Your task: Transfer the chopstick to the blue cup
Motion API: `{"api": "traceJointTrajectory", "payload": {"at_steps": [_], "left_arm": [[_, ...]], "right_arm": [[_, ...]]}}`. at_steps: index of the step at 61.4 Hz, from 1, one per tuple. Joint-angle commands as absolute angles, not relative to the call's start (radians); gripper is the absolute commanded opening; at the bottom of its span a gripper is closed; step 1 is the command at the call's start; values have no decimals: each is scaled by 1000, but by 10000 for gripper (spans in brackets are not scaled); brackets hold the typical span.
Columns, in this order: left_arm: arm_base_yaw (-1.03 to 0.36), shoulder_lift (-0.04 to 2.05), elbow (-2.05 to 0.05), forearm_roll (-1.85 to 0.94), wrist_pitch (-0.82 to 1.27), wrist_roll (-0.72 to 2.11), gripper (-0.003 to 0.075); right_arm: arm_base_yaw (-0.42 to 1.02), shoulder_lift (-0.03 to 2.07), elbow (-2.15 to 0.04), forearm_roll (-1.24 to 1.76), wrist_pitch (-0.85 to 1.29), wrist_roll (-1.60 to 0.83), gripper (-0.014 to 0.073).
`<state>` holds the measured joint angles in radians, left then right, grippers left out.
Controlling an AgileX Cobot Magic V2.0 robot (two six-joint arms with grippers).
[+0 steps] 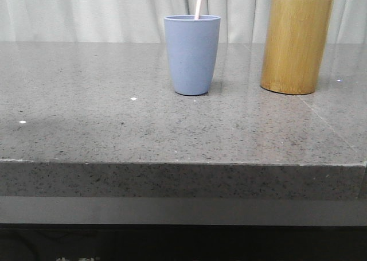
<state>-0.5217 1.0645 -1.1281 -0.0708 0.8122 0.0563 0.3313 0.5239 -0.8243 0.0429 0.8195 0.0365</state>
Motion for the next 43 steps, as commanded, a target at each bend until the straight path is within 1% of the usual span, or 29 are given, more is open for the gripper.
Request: {"api": "traceJointTrajectory", "payload": {"at_steps": [1,37,43], "left_arm": [[-520,1046,-1154,-82,741,45,-18],[-527,1046,-1151,-82,741,45,-19],[-523,1012,-1136,-61,730,52,-19]], "right_arm": [[326,527,-850,29,735,37,-64],[326,527,-850,26,751,37,-67],[326,527,-850,27,751,37,-67]]}}
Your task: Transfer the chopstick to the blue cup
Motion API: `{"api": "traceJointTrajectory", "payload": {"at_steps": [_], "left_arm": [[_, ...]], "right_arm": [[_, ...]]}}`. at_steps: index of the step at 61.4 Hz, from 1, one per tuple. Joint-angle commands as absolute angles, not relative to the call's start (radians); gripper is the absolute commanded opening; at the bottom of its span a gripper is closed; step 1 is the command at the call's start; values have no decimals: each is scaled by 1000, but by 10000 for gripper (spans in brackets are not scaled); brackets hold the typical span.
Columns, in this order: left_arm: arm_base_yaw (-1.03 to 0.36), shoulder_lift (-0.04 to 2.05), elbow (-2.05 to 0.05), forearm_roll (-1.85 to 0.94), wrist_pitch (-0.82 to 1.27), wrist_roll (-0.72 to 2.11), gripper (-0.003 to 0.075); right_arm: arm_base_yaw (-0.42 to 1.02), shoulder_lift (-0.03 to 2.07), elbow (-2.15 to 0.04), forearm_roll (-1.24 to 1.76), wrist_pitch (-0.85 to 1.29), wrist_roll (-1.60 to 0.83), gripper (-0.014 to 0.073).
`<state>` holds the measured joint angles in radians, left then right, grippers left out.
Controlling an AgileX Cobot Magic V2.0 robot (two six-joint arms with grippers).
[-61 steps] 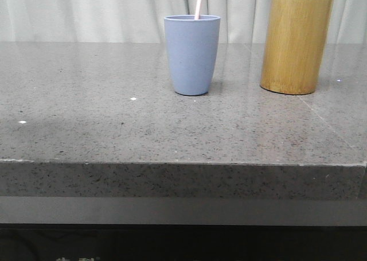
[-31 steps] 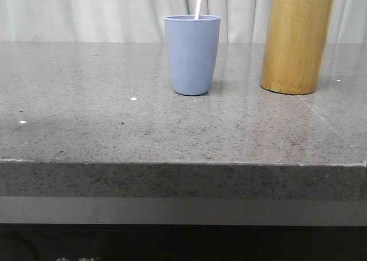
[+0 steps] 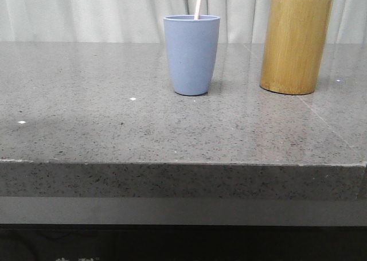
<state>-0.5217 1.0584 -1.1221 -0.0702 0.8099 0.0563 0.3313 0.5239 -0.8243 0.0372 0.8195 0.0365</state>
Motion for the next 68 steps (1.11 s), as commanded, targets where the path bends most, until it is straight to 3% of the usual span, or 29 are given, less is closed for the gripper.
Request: {"api": "traceJointTrajectory", "payload": {"at_steps": [1,20,32,49,68], "left_arm": [[-522,1005,-1128,-52,719,54,-19],[-334,702,-697,-10,203,54,-19],[-220,417,-369,-18,0,53,-19],[-84,79,-64,-130,-70,53,-19],[-68,-29,15,-153,-68,53,-19]], "right_arm": [[326,527,-850,27,751,37,-67],[326,527,-850,26,751,37,-67],[326,527,-850,26,751,37,-67],[326,527,-850,26,751,37,-67],[326,527,-850,26,753,37,-67]]}}
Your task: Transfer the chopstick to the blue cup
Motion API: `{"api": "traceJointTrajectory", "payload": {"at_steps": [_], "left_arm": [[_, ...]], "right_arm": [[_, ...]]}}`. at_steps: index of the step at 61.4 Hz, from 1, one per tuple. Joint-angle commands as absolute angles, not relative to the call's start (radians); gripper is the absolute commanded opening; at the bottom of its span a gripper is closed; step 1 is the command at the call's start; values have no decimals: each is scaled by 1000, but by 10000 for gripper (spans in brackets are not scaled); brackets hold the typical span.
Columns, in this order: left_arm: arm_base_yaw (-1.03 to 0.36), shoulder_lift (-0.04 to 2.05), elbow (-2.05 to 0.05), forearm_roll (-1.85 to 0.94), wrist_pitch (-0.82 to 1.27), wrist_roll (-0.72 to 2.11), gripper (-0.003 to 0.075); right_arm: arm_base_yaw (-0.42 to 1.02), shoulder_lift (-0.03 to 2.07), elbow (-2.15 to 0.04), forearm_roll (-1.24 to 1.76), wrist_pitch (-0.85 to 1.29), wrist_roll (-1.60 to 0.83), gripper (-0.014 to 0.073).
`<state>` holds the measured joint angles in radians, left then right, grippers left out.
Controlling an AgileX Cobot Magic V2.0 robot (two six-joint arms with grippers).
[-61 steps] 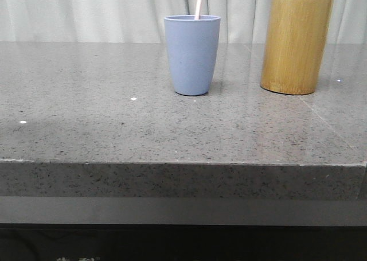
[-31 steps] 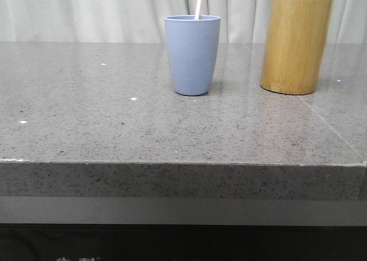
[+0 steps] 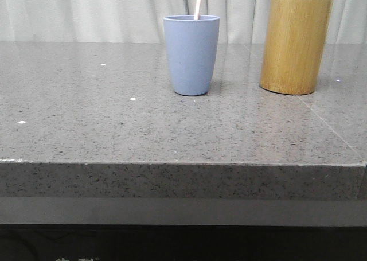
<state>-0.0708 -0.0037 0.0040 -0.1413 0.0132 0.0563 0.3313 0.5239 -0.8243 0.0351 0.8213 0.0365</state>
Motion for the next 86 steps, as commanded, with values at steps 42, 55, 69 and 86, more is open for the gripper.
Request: {"api": "traceJointTrajectory", "payload": {"at_steps": [42,55,69,86], "left_arm": [[-80,-24,15,-61,-68,-18,-19],[-80,-24,15,-61,-60,-9,-19],[-80,-24,15,-61,-54,0,-19],[-80,-24,15,-61,-54,0,-19]], "right_arm": [[326,528,-850,26,753,37,-67],[326,528,-850,26,753,37,-67],[326,528,-850,26,753,37,-67],[326,528,-850,26,753,37,-67]]}}
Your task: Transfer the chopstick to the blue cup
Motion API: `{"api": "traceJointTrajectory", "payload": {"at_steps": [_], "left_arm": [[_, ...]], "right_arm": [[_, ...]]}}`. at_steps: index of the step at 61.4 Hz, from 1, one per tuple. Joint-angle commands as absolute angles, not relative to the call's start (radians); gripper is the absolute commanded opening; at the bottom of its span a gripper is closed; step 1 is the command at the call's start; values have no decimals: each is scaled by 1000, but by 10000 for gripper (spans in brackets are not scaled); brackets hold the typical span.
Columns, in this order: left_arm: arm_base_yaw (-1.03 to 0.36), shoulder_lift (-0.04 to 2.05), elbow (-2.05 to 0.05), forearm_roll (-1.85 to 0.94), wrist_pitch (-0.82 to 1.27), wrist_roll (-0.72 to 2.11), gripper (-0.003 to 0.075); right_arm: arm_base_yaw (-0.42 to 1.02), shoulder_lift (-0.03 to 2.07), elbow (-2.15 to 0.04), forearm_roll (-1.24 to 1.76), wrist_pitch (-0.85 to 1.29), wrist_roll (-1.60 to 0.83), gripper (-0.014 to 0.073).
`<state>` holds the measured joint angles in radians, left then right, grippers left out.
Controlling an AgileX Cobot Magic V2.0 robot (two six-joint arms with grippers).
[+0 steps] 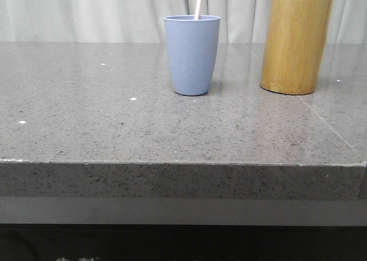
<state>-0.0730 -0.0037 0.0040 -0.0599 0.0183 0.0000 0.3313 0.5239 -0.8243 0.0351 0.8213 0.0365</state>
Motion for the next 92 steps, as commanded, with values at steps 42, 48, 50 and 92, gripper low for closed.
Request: {"api": "traceJointTrajectory", "payload": {"at_steps": [42,48,50,92], "left_arm": [[-80,-24,15,-61,-54,0,-19],[-80,-24,15,-61,-54,0,-19],[-80,-24,15,-61,-54,0,-19],[-80,-24,15,-61,-54,0,-19]], "right_arm": [[193,333,-603,-37,471,29,-67],[115,230,-439,-11,311,29,-67],[94,198,-382,0,265,29,-67],[19,-32,23,78,-40,29,-67]]}}
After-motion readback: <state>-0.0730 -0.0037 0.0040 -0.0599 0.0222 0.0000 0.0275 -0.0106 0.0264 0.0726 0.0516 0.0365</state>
